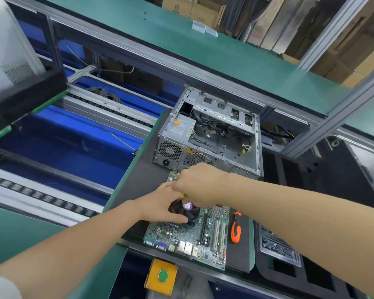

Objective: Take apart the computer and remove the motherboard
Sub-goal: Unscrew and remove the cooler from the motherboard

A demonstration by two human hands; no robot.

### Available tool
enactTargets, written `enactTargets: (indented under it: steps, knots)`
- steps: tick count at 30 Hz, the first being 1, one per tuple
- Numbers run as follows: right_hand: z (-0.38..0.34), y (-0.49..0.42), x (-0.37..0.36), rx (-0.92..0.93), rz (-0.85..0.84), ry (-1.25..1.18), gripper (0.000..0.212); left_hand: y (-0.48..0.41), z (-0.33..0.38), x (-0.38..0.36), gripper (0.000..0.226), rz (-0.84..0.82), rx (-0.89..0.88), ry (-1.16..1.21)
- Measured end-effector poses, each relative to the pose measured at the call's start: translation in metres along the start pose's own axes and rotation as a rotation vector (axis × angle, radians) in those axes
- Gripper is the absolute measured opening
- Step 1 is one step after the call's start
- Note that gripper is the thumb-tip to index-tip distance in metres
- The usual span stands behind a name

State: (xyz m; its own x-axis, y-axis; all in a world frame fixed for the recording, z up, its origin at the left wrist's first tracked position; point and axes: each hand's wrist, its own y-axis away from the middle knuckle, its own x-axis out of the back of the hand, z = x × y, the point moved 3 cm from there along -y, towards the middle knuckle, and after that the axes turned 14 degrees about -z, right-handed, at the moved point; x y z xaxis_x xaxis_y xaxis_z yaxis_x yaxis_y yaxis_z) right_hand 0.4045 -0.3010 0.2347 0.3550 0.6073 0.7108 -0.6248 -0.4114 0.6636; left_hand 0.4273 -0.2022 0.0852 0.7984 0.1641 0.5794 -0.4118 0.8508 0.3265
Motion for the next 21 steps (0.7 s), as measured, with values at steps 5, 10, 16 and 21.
enactTargets:
  steps: [5, 10, 16, 21]
  knots:
    - [0.033, 0.023, -0.007, -0.159, 0.007, -0.117, 0.038, -0.008, -0.014, 0.005, 0.104, 0.060, -0.061, -0.203]
    - [0.042, 0.029, -0.011, -0.228, 0.048, -0.253, 0.039, -0.017, -0.019, 0.009, 0.103, 0.150, -0.054, -0.100]
    - [0.045, 0.028, -0.015, -0.253, 0.066, -0.297, 0.035, -0.015, -0.024, 0.003, 0.121, 0.064, -0.027, 0.002]
    - [0.048, 0.020, -0.011, -0.305, 0.112, -0.370, 0.032, 0.000, -0.033, 0.013, 0.104, 0.028, -0.040, 0.021]
